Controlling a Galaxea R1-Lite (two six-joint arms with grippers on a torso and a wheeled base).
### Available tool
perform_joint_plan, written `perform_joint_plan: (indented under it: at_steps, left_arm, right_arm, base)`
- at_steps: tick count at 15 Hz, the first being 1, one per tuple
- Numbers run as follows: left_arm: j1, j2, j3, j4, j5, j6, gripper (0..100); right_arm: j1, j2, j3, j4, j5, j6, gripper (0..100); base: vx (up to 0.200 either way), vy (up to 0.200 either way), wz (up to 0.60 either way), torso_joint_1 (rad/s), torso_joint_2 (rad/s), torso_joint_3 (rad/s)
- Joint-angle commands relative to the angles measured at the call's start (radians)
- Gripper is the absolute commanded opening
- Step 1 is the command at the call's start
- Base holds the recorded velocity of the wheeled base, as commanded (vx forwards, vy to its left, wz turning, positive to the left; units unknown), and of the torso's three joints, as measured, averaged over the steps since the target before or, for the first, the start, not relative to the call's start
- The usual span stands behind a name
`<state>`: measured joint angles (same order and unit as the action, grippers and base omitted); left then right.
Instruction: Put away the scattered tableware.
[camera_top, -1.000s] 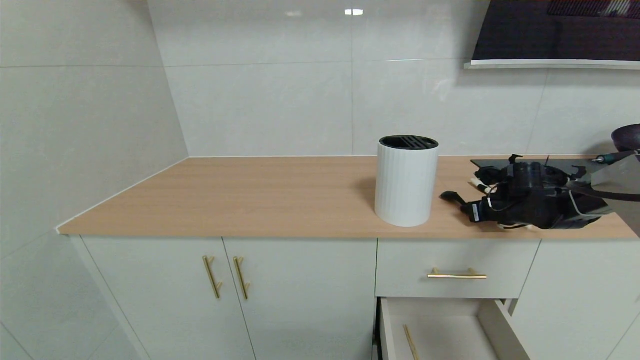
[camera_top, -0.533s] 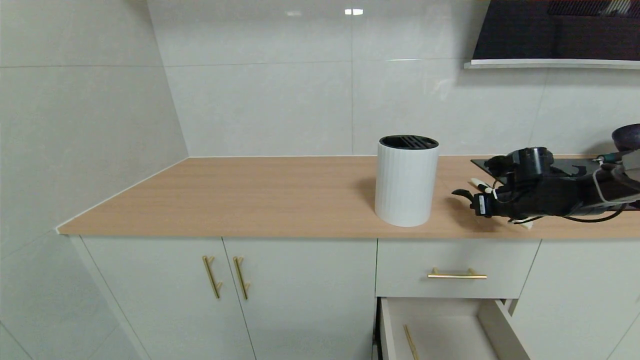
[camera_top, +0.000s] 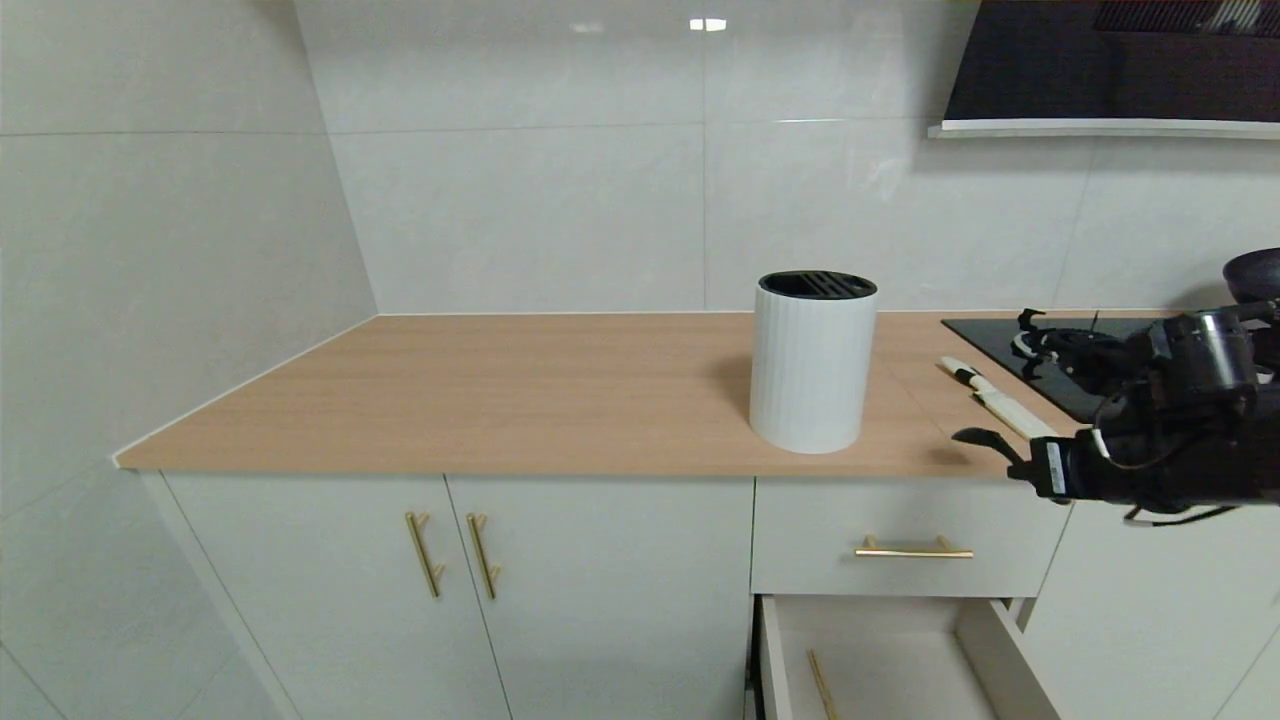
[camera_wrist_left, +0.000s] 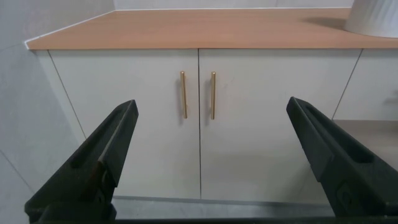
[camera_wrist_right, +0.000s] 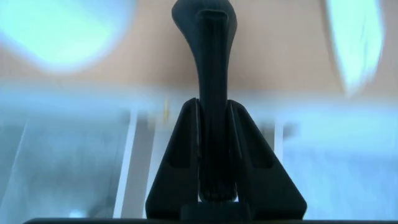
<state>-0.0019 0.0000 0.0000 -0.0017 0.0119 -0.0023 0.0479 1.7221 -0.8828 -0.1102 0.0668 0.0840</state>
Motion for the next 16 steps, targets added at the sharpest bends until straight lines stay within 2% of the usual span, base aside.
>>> perform_joint_plan:
  at_steps: [1,4,7,13,16]
  left_arm:
    - [0.000,0.000,0.000,-0.001,0.000,-0.001,100]
    - [0.000,0.000,0.000,-0.001,0.000,-0.001,100]
    - [0.000,0.000,0.000,-0.001,0.000,-0.001,100]
    - [0.000,0.000,0.000,-0.001,0.000,-0.001,100]
    - [0.000,0.000,0.000,-0.001,0.000,-0.001,100]
  right_arm:
    - [-0.006,-0.177,0.169,-0.002,0.001,0.002,0]
    - [-0.002,-0.228,0.272,-0.011,0.002,0.002,0]
    - [-0.002,-0.223,0.321,-0.043,0.002,0.000,0]
    - [0.035,-0.142,0.412,-0.212,-0.004,-0.004,0]
    - [0.043,-0.110,0.433,-0.249,-0.004,-0.004,0]
  base:
    - [0.000,0.000,0.00,0.000,0.00,0.000]
    - [0.000,0.000,0.00,0.000,0.00,0.000]
    - [0.000,0.000,0.00,0.000,0.00,0.000]
    - [0.000,0.000,0.00,0.000,0.00,0.000]
    - [0.000,0.000,0.00,-0.075,0.18,0.102]
